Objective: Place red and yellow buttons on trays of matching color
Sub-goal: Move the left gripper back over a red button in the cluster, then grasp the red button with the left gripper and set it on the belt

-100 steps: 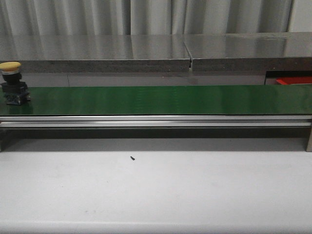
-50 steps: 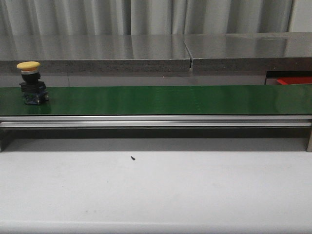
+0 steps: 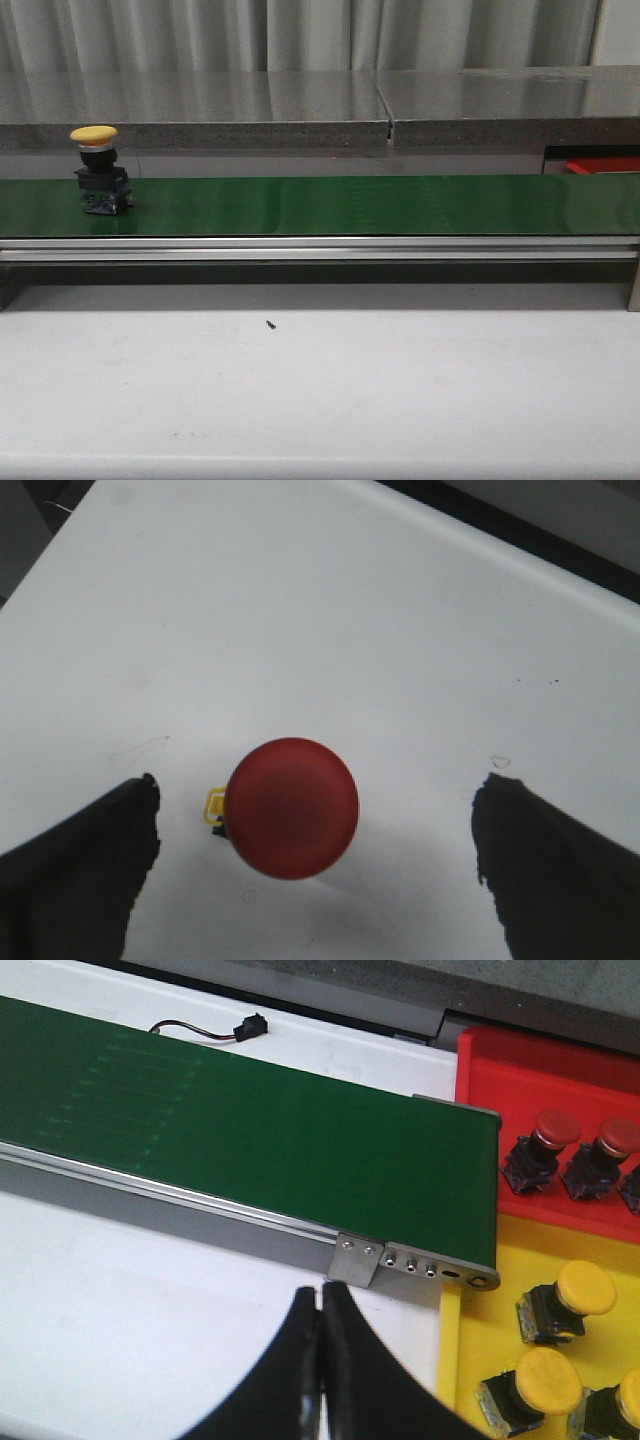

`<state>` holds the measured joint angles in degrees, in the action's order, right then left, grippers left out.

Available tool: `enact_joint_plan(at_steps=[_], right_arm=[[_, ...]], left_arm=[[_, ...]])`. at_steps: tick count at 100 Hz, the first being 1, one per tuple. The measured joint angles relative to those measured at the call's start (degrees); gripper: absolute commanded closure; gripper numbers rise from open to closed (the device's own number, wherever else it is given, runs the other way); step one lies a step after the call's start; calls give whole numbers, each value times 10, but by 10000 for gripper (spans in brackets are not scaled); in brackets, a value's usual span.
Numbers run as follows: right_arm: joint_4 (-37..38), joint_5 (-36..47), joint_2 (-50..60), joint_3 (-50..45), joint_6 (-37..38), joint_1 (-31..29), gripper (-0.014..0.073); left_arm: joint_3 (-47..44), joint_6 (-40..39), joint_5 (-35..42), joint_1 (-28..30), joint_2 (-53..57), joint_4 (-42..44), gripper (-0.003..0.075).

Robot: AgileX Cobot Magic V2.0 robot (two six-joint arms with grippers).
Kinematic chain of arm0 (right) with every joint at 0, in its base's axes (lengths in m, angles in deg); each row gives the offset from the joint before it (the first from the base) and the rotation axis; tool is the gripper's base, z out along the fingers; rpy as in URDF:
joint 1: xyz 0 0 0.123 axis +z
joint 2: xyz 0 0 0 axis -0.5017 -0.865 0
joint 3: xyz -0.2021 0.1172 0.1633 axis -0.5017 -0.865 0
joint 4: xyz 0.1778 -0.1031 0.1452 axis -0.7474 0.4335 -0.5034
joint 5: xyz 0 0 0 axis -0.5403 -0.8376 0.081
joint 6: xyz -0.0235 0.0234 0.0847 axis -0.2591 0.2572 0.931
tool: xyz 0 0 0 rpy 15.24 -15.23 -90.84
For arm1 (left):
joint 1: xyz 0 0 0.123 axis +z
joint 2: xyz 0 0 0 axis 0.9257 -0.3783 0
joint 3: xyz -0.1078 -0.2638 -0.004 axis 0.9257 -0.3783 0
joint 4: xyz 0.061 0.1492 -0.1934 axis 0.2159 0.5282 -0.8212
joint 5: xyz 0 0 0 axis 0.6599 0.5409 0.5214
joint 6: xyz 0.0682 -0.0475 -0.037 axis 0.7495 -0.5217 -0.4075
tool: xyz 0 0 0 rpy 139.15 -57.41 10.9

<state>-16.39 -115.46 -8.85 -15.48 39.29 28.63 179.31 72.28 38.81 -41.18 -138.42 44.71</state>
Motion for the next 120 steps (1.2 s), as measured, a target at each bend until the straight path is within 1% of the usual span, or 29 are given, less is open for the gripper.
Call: enact_joint_plan(at_steps=[23,27,32,37,44,49,51,56,58,61,75,88,104,120], right_arm=[[0,0,0,0,0,0,692],[0,0,0,0,0,0,692],[0,0,0,0,0,0,692],[0,0,0,0,0,0,692],[0,0,0,0,0,0,692],[0,0,0,0,0,0,692],[0,0,0,0,0,0,692],[0,0,0,0,0,0,692],[0,0,0,0,0,0,692],[0,0,0,0,0,0,692],[0,0,0,0,0,0,692],[0,0,0,0,0,0,692],[0,0,0,0,0,0,692],[0,0,0,0,0,0,692]], left_arm=[[24,1,-3,0,-39,-2,113],[24,1,-3,0,-43,-2,125],[24,1,-3,0,-47,-2,162],[24,1,-3,0,-50,-2,220],[24,1,-3,0,-53,-2,352],[25,1,-3,0,-54,-2,485],[25,1,-3,0,-56,-2,519],[29,1,-3,0,-56,-2,645],[31,1,-4,0,-56,-3,673],[33,4,-5,0,-56,-6,738],[45,50,-14,0,-44,-54,739],[46,90,-44,0,1,-102,739],[46,101,-94,-11,75,-114,739],[31,103,-108,-36,147,-114,739]])
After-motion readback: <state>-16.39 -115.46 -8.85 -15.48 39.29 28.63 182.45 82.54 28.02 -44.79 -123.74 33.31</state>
